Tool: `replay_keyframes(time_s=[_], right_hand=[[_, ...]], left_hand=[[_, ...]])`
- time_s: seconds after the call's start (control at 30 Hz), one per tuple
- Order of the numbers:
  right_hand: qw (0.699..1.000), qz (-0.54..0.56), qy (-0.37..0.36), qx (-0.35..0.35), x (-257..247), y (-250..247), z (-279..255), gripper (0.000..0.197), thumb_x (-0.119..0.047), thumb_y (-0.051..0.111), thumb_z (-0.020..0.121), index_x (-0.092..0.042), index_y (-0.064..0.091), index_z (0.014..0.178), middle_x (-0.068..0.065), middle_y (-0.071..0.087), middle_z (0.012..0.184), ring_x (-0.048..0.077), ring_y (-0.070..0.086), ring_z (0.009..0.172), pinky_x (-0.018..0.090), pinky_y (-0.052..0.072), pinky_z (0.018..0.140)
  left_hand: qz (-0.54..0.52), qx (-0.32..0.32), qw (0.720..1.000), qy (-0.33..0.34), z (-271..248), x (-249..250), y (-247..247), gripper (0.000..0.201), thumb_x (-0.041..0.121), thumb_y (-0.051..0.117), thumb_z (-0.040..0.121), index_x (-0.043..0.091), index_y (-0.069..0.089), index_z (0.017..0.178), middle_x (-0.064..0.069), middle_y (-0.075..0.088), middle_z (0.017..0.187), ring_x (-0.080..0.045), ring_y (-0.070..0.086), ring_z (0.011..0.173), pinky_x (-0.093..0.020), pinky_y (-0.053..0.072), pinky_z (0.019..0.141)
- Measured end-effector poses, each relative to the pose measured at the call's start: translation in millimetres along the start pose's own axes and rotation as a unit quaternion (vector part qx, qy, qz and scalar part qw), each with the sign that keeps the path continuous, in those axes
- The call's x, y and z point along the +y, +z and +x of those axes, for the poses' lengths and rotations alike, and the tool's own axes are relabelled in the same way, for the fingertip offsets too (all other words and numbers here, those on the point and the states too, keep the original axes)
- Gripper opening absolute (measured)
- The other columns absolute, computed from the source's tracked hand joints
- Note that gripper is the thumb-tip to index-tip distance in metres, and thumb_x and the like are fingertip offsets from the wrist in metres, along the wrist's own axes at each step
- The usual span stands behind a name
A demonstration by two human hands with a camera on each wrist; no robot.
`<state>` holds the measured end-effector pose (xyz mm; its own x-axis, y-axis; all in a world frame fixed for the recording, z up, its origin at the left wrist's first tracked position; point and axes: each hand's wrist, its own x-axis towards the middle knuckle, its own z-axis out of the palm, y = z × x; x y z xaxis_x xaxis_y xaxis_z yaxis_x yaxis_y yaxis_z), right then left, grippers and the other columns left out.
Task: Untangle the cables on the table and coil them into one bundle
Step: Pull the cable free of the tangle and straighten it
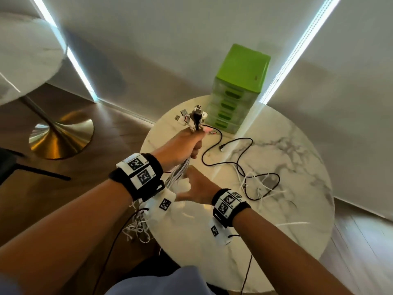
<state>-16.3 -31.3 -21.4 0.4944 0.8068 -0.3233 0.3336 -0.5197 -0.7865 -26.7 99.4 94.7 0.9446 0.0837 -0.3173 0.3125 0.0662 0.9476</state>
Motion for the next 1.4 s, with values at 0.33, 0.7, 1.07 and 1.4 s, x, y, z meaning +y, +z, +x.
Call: replay_keyframes(time_s=[0.33,0.7,1.07,1.4], right_hand=[[0.923,-0.303,0.232,-0.048,139,-55,-97,0.044,-0.041,0.053,0.097,-0.017,0.050,0.134,0.007,0.046,0.139,0.029,0.044,0.133,0.047,0.031,0.113],[0.978,-0.196,0.064,0.006,109,-66,-19,0.028,-0.018,0.050,0.099,-0.023,0.058,0.125,0.007,0.055,0.120,0.026,0.057,0.107,0.040,0.049,0.090],[0.958,-0.267,-0.053,0.092,122,-47,-2,0.008,-0.032,0.053,0.101,-0.033,0.060,0.105,-0.007,0.062,0.103,0.017,0.058,0.105,0.040,0.026,0.100],[0.912,0.364,0.004,0.190,19,-93,-30,0.015,-0.015,0.058,0.102,-0.007,0.045,0.104,0.016,0.061,0.077,0.019,0.054,0.057,0.030,0.046,0.054]], left_hand=[[0.036,-0.023,0.998,-0.039,45,-13,53,0.027,0.027,0.047,0.108,0.026,0.057,0.083,0.009,0.027,0.060,-0.011,0.024,0.054,-0.030,0.025,0.056],[-0.011,0.027,0.997,-0.069,48,-25,58,0.033,0.031,0.045,0.109,0.026,0.039,0.076,0.003,0.020,0.065,-0.013,0.020,0.054,-0.031,0.029,0.058],[-0.056,0.101,0.991,-0.070,31,-42,37,0.033,0.030,0.046,0.109,0.023,0.042,0.077,0.008,0.028,0.059,-0.011,0.025,0.052,-0.030,0.034,0.058],[-0.004,0.068,0.998,-0.020,26,-43,41,0.029,0.035,0.053,0.106,0.028,0.056,0.078,0.006,0.037,0.060,-0.009,0.036,0.052,-0.031,0.038,0.058]])
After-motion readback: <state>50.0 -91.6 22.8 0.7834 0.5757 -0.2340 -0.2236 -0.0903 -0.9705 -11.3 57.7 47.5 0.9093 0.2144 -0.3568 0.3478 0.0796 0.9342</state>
